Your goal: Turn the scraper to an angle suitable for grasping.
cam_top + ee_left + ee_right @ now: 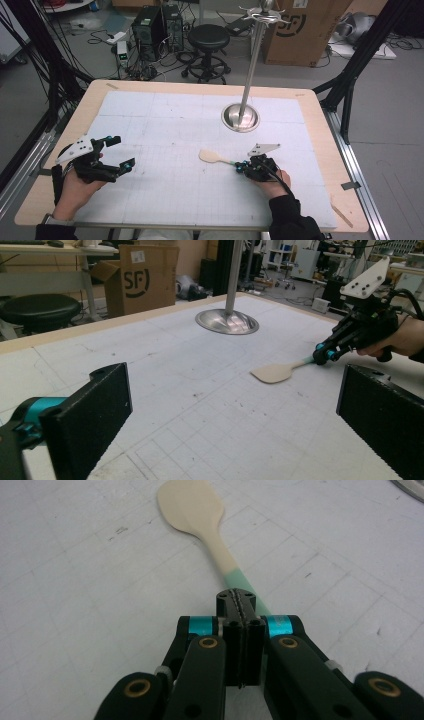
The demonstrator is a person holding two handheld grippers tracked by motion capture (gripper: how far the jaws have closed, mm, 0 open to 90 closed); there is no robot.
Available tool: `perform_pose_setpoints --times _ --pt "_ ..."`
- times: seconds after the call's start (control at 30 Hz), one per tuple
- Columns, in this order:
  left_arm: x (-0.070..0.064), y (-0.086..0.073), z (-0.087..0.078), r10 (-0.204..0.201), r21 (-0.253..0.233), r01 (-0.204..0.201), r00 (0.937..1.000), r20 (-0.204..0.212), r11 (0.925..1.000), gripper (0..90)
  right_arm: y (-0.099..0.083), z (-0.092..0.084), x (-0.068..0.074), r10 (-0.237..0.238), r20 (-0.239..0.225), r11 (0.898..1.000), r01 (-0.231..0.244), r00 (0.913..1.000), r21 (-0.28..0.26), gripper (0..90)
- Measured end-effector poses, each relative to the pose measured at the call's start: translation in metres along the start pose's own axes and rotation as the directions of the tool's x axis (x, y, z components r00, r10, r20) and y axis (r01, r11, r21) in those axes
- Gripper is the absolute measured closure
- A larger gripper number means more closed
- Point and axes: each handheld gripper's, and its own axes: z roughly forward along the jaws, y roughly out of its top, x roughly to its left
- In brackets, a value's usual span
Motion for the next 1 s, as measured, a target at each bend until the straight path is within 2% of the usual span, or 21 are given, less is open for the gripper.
perform_pose_setpoints --times 0.03,0.07,0.13,0.2,0.27,0.33,0.4,0.5,0.53,0.73,0.83,1.0 --pt "0.000 0.000 0.000 0.001 -0.001 -0.001 1.0000 -0.005 1.0000 1.7 0.001 0.000 0.001 0.001 0.003 1.000 -0.001 1.0000 0.001 90.0" --pt "0.000 0.000 0.000 0.002 -0.001 -0.002 1.0000 -0.009 1.0000 1.7 0.003 0.000 0.000 0.016 -0.018 0.999 -0.017 0.9997 -0.029 90.0" --pt "0.000 0.000 0.000 0.005 0.002 -0.004 1.0000 -0.008 1.0000 1.7 0.009 0.003 -0.001 0.025 -0.003 0.997 -0.025 0.9997 -0.069 90.0" --pt "-0.001 -0.001 0.000 0.010 0.012 -0.010 0.9999 -0.010 0.9999 1.7 0.013 0.006 -0.001 0.024 0.006 0.996 -0.023 0.9997 -0.082 90.0" --pt "-0.001 -0.002 0.000 0.007 0.017 -0.007 0.9999 -0.013 0.9998 1.8 0.026 0.016 0.000 0.021 0.019 0.994 -0.019 0.9996 -0.103 90.0" --pt "-0.002 -0.003 -0.001 0.007 0.021 -0.007 0.9999 -0.015 0.9998 1.7 0.031 0.020 0.001 0.021 0.017 0.995 -0.020 0.9996 -0.100 90.0" --pt "-0.001 -0.004 -0.003 0.009 0.027 -0.008 0.9998 -0.019 0.9996 1.7 0.040 0.034 0.002 0.018 0.012 0.997 -0.017 0.9998 -0.077 90.0" --pt "-0.001 -0.006 -0.005 -0.001 0.029 0.001 0.9997 -0.026 0.9996 1.7 0.044 0.042 0.001 0.012 0.025 0.999 -0.010 0.9996 -0.050 90.0" --pt "-0.001 -0.007 -0.005 0.000 0.030 0.001 0.9996 -0.028 0.9995 1.7 0.046 0.048 0.000 0.025 0.018 0.999 -0.024 0.9995 -0.045 90.0" --pt "-0.002 -0.008 -0.008 0.002 0.039 -0.001 0.9995 -0.031 0.9993 1.7 0.061 0.063 0.002 0.012 0.020 0.999 -0.011 0.9997 -0.053 90.0" --pt "-0.003 -0.009 -0.010 -0.002 0.042 0.003 0.9993 -0.037 0.9991 1.7 0.068 0.073 -0.001 0.027 0.019 0.999 -0.027 0.9995 -0.030 90.0" --pt "-0.004 -0.011 -0.013 0.003 0.051 -0.001 0.9991 -0.042 0.9987 1.7 0.074 0.083 -0.004 0.037 0.011 0.999 -0.037 0.9993 -0.029 90.0"
